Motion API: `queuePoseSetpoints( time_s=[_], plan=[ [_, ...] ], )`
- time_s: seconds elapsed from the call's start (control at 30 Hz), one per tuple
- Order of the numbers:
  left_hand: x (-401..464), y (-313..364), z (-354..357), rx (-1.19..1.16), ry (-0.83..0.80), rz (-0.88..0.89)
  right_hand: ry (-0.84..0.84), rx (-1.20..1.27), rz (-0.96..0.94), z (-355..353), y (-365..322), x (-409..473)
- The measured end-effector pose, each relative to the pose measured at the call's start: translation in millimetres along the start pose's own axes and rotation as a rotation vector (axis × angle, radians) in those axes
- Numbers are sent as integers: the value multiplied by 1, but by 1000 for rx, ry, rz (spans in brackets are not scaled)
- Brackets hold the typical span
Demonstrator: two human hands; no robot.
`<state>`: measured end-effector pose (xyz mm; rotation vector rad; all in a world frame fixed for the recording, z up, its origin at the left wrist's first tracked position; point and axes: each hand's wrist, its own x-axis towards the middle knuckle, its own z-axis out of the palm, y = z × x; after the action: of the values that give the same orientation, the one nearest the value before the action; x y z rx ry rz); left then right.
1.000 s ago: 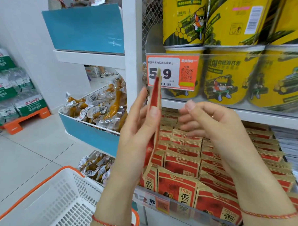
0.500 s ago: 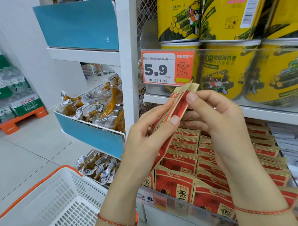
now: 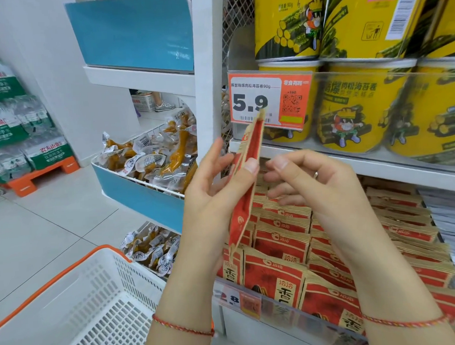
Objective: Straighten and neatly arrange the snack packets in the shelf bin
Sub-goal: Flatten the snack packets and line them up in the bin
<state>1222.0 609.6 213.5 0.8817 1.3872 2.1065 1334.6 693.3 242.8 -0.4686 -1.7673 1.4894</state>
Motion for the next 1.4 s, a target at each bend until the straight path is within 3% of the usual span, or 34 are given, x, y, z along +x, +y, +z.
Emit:
queuePoseSetpoints(
  time_s=[0.23, 0.5, 1.2, 1.4],
  plan=[
    [7, 6, -12, -109, 207, -5, -237, -192, 30, 1, 4, -3],
    [8, 4, -12, -157, 349, -1, -288, -219, -4, 3, 8, -2],
    [5, 4, -9, -139, 307, -13, -267, -379, -39, 0, 9, -3],
    [2, 11, -12, -508, 68, -47, -127, -253, -19, -5, 11, 0]
  ],
)
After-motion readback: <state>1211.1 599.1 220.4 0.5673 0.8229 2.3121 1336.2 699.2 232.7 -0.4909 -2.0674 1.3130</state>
